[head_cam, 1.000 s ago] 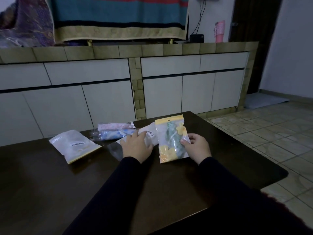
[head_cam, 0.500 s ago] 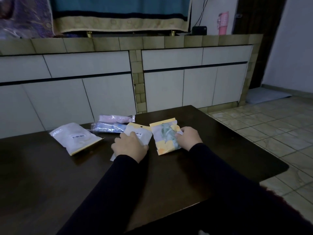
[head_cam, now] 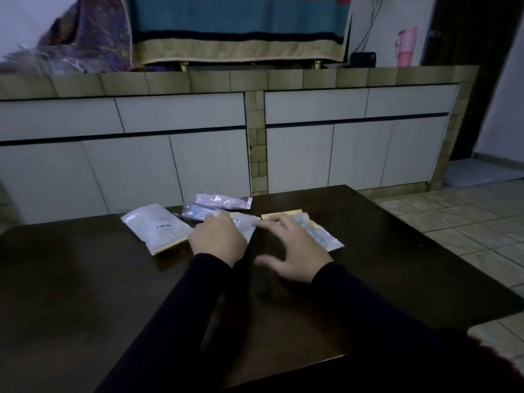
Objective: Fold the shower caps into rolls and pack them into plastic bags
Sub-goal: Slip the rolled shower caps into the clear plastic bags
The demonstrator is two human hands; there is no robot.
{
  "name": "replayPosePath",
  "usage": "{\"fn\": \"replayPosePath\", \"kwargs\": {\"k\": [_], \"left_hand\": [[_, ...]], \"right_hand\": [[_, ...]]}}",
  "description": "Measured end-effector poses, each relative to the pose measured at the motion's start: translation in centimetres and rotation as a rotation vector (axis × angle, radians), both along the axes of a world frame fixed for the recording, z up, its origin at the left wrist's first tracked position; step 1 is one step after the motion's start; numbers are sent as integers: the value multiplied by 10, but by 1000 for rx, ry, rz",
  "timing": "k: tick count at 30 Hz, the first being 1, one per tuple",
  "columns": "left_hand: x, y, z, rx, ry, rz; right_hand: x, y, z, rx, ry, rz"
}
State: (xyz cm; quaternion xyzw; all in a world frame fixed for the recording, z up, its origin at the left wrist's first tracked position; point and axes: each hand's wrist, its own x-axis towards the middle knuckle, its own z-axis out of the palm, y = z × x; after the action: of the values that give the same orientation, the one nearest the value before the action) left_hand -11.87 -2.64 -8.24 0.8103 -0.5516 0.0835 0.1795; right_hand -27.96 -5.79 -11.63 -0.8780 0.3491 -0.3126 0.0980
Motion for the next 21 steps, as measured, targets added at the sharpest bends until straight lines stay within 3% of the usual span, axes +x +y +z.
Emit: {"fn": "replayPosePath", "kwargs": {"k": [2,4,9,13,17,21], "left_hand": [[6,3,2,-18,66,-4],[11,4,3,5,175,-51],[37,13,6,-153,749,-212],[53,25,14,-296,1031,-444],[60,30,-2,-351,951,-865],[56,21,-17,-332,826,-882]], "right_hand": [[22,6,-5,-6,30,104],[39,6,-10,-61,-27,73],[42,-5,-8,-228,-148,27],[35,-7,-8,-209,-236,-53],[28,-8,-8,-94,-303,-137],[22,-8,-4,6,-391,-141]]}}
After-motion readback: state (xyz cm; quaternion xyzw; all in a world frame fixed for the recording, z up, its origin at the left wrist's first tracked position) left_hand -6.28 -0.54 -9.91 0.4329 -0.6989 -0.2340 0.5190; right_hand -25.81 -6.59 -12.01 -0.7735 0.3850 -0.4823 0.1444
